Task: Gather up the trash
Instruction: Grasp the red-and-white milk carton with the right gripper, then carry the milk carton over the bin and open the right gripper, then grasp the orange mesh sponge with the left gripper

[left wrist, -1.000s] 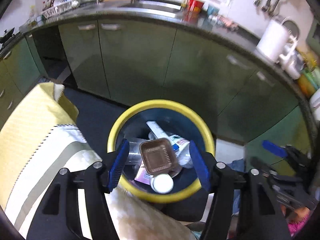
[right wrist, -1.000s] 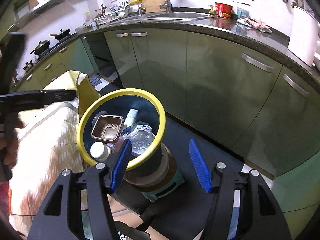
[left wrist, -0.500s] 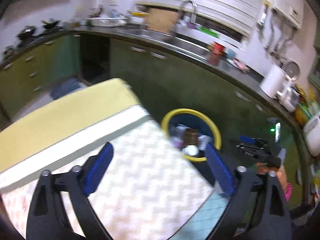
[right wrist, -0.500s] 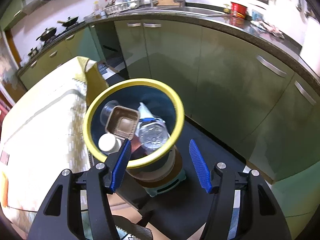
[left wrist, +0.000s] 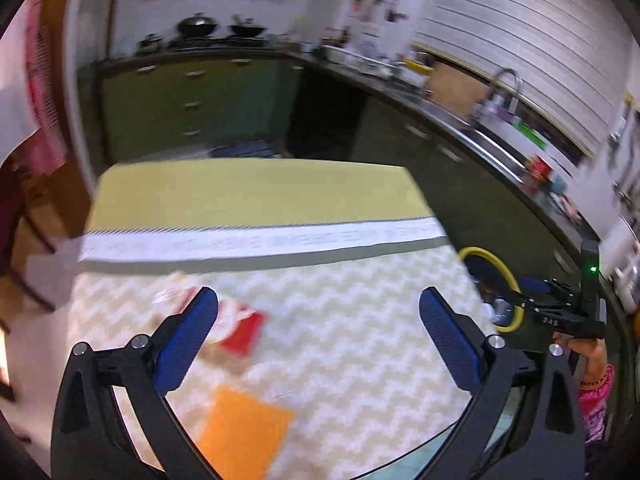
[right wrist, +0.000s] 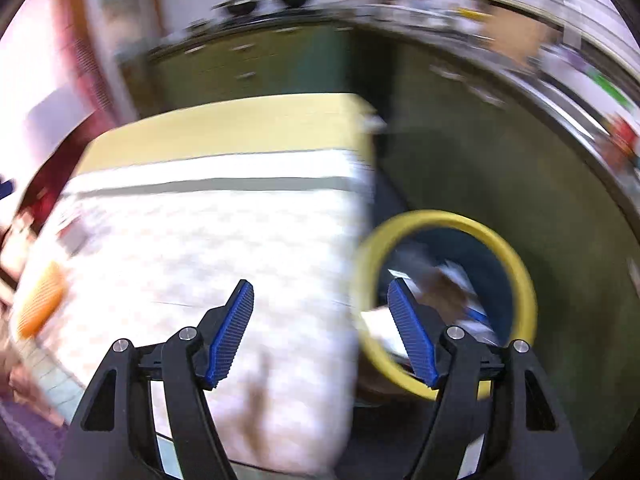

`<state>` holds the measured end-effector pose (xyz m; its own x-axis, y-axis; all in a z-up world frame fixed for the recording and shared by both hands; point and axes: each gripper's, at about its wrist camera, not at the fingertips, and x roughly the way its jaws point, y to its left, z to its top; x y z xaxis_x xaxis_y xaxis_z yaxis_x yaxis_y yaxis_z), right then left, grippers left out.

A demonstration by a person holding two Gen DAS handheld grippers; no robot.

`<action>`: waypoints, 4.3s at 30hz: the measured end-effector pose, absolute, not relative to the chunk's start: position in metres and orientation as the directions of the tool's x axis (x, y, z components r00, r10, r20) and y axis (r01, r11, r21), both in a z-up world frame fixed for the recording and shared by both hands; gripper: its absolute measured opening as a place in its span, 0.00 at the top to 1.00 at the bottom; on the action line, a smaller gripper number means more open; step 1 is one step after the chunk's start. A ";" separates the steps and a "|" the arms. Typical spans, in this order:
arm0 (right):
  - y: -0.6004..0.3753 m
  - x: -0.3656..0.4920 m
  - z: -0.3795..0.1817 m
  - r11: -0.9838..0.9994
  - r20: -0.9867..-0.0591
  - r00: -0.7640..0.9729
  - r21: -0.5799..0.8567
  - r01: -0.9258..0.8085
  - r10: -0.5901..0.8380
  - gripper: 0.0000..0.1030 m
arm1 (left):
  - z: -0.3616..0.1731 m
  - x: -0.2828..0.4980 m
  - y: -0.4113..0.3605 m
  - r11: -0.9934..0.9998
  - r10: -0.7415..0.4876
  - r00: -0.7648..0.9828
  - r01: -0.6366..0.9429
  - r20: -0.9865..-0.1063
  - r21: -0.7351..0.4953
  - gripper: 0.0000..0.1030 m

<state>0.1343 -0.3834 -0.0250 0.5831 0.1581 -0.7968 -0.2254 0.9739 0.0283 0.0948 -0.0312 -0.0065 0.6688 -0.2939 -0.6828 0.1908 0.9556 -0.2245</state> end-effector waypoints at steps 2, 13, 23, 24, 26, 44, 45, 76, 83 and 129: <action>-0.349 0.145 -0.028 0.947 -0.802 0.557 0.034 -0.319 0.216 0.32 | -0.011 0.089 -0.013 0.963 -0.265 0.673 0.156 -0.690 -0.219 0.07; -0.150 0.179 -0.043 0.652 -0.809 0.312 0.113 -0.749 0.498 0.30 | -0.024 0.059 0.046 0.971 -0.221 0.662 0.083 -0.716 -0.223 0.07; -0.044 0.192 -0.069 0.487 -0.856 0.185 0.087 -0.869 0.483 0.28 | -0.027 0.044 0.077 0.971 -0.195 0.674 0.031 -0.713 -0.237 0.07; -0.040 0.194 -0.073 0.487 -0.864 0.187 0.075 -0.870 0.467 0.28 | -0.027 0.043 0.077 0.971 -0.197 0.673 0.035 -0.713 -0.235 0.07; -0.033 0.199 -0.082 0.493 -0.877 0.192 0.058 -0.868 0.441 0.28 | -0.028 0.043 0.075 0.971 -0.205 0.670 0.045 -0.713 -0.236 0.07; -0.012 0.215 -0.102 0.536 -0.891 0.193 0.065 -0.842 0.411 0.50 | -0.035 0.042 0.062 0.973 -0.213 0.653 0.074 -0.727 -0.219 0.07; -0.016 0.216 -0.100 0.543 -0.887 0.194 0.075 -0.836 0.420 0.50 | -0.035 0.043 0.061 0.973 -0.214 0.652 0.079 -0.728 -0.216 0.07; -0.541 0.188 -0.101 0.975 -0.903 0.429 0.064 0.212 -0.034 0.50 | -0.045 0.067 -0.019 0.946 -0.314 0.583 0.260 -0.749 -0.194 0.07; -0.579 0.209 -0.123 0.954 -0.928 0.372 0.099 0.284 -0.014 0.46 | -0.043 0.065 -0.031 0.943 -0.311 0.576 0.284 -0.756 -0.172 0.07; -0.413 0.103 -0.050 0.980 -0.808 0.557 0.192 -0.058 0.192 0.32 | -0.137 0.062 -0.023 0.891 -0.155 0.294 0.455 -0.943 -0.005 0.42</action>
<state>0.1034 -0.4130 -0.0495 0.5573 0.1915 -0.8079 -0.0581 0.9796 0.1922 0.0620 -0.0229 -0.1369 0.2937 -0.1548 -0.9433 0.4547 0.8906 -0.0046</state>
